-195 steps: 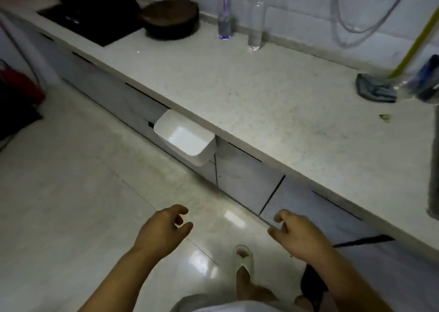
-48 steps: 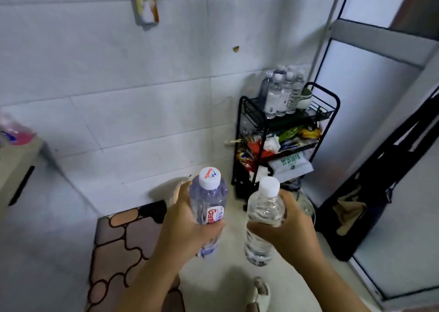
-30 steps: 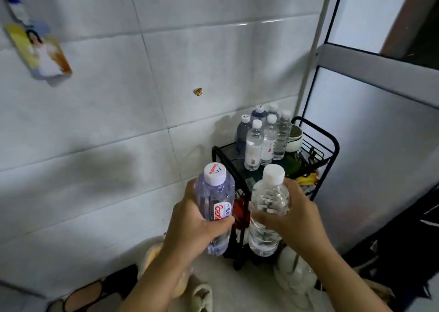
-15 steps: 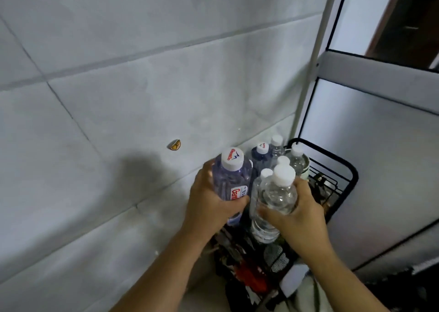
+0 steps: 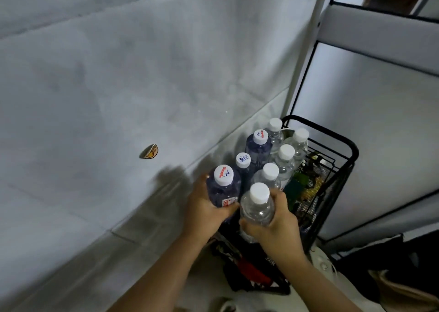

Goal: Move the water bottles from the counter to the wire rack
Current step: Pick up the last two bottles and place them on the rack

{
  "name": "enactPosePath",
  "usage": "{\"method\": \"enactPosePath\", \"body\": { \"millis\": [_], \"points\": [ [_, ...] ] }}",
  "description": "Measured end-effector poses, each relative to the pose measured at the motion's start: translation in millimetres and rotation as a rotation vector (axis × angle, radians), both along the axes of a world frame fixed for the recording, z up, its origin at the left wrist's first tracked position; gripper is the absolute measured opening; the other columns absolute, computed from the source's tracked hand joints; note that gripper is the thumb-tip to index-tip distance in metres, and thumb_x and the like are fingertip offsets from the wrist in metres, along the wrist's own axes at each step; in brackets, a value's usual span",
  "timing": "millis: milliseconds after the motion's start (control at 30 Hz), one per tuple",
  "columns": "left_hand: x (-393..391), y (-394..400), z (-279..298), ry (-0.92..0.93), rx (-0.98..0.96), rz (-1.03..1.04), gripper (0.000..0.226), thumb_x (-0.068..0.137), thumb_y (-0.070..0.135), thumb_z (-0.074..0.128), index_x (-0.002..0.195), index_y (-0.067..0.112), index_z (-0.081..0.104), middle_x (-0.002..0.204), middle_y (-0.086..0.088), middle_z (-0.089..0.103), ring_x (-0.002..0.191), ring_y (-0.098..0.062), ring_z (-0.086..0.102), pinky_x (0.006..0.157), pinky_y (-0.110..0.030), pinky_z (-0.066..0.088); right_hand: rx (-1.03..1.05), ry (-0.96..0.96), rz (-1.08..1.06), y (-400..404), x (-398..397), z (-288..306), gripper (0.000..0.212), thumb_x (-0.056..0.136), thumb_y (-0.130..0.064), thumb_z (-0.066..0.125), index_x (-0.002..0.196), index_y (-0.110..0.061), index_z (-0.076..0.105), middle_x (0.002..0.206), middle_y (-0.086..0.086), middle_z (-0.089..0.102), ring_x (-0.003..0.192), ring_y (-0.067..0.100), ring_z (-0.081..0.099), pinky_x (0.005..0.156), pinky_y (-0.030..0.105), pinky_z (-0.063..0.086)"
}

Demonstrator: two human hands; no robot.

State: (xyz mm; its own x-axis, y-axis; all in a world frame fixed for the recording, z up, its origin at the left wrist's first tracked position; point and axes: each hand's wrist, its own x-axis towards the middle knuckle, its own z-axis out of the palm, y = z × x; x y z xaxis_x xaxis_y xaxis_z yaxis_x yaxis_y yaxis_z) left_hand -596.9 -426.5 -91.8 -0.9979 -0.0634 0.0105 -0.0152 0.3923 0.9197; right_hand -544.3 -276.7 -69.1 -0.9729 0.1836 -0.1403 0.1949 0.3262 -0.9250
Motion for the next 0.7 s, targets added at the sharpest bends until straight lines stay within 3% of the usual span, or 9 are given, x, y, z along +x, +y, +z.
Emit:
{"method": "enactPosePath", "body": {
  "millis": [100,200,233,333,400,533,700],
  "points": [
    [-4,-3,-12,-0.022,-0.012,-0.006,0.075,0.047,0.029,0.088,0.114,0.024,0.054,0.108,0.004,0.068,0.101,-0.011,0.065,0.088,-0.039,0.054,0.021,-0.009,-0.011,-5,-3,-12,0.067,0.062,-0.015,0.082,0.108,-0.036,0.038,0.098,-0.017,0.060,0.091,0.002,0.060,0.072,0.011,0.047],
    [-8,-5,-21,-0.041,-0.017,-0.014,0.077,0.048,0.024,0.090,0.117,0.023,0.056,0.110,0.006,0.068,0.103,-0.010,0.064,0.090,-0.038,0.054,0.052,-0.010,-0.057,-8,-3,-24,0.074,0.058,-0.016,0.084,0.114,-0.035,0.040,0.112,-0.006,0.056,0.104,0.012,0.053,0.089,0.030,0.049],
    [-9,-6,-23,-0.051,-0.015,-0.014,0.076,0.049,0.020,0.090,0.117,0.022,0.056,0.110,0.006,0.068,0.103,-0.010,0.064,0.090,-0.037,0.053,0.070,-0.009,-0.071,-9,-3,-26,0.075,0.056,-0.015,0.084,0.116,-0.032,0.042,0.116,-0.003,0.052,0.105,0.013,0.050,0.092,0.031,0.046],
    [-13,-7,-27,-0.068,0.003,-0.026,0.076,0.050,0.014,0.089,0.118,0.021,0.056,0.108,0.008,0.068,0.102,-0.009,0.064,0.089,-0.032,0.054,0.128,-0.003,-0.090,-11,-4,-29,0.075,0.055,-0.010,0.085,0.117,-0.022,0.045,0.115,0.001,0.044,0.103,0.009,0.042,0.094,0.027,0.040],
    [-16,-7,-28,-0.083,0.012,-0.044,0.072,0.051,0.018,0.089,0.115,0.023,0.057,0.108,0.008,0.069,0.101,-0.006,0.064,0.088,-0.035,0.055,0.128,0.020,-0.097,-14,-7,-30,0.072,0.055,-0.010,0.085,0.115,-0.024,0.045,0.112,-0.003,0.044,0.103,0.009,0.043,0.092,0.025,0.041],
    [-22,-4,-26,-0.107,0.048,-0.055,0.070,0.049,0.027,0.088,0.112,0.025,0.058,0.109,0.005,0.070,0.101,-0.009,0.066,0.089,-0.043,0.055,0.105,0.032,-0.103,-17,-10,-33,0.069,0.061,-0.012,0.083,0.112,-0.030,0.039,0.112,-0.009,0.042,0.100,0.003,0.043,0.077,0.004,0.036],
    [-24,-3,-27,-0.076,0.020,-0.087,0.066,0.048,0.026,0.089,0.108,0.021,0.060,0.104,0.003,0.071,0.097,-0.010,0.067,0.084,-0.036,0.056,0.132,0.013,-0.138,-16,-7,-33,0.069,0.062,-0.013,0.082,0.116,-0.018,0.040,0.112,-0.006,0.041,0.086,-0.002,0.047,0.069,-0.005,0.037]
  ]
}}
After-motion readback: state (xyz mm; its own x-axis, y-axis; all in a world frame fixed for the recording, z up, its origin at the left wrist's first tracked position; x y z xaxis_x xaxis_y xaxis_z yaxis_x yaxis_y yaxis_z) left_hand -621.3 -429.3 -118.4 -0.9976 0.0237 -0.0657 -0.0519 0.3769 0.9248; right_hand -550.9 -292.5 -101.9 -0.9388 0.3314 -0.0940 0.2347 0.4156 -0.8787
